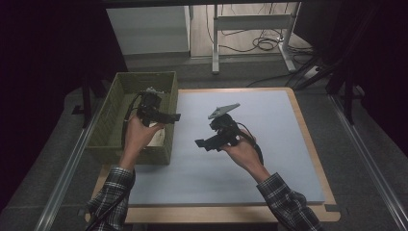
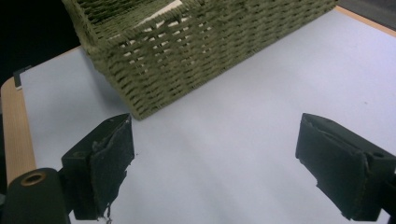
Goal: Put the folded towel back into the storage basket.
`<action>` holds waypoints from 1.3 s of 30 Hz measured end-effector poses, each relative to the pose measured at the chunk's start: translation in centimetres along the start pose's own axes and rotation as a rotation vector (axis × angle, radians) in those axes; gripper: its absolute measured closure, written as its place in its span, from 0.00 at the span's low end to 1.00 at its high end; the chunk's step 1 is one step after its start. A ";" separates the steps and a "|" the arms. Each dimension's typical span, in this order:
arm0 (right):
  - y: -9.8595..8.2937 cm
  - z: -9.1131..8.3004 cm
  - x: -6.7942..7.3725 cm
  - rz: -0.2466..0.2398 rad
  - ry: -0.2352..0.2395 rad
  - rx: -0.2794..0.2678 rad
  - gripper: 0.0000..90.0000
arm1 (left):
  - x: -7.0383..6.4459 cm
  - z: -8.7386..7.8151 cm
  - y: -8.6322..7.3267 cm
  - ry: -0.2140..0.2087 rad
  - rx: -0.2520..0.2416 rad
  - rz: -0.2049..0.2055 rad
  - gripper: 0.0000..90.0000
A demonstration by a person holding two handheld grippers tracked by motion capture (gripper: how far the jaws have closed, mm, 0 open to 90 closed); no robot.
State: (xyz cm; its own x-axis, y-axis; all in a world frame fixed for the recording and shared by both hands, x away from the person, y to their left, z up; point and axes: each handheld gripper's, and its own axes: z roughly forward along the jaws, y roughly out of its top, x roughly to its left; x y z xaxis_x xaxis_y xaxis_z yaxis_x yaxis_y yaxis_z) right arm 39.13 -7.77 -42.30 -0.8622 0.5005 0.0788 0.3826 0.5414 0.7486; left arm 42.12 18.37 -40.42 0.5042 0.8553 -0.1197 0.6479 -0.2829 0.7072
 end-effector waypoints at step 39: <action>-8.2 -6.4 -4.0 0.057 -0.094 0.000 0.12 | -10.7 5.0 1.2 -0.136 -0.001 0.219 0.04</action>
State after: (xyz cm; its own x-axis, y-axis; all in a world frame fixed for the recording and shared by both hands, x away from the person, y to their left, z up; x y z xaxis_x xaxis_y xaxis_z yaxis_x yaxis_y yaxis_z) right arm 37.33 -18.60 -44.55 -0.8044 0.5912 0.0590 0.4297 0.5103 0.7450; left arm 40.37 6.68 -41.72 0.7047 0.7073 -0.0557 0.5142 -0.4550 0.7270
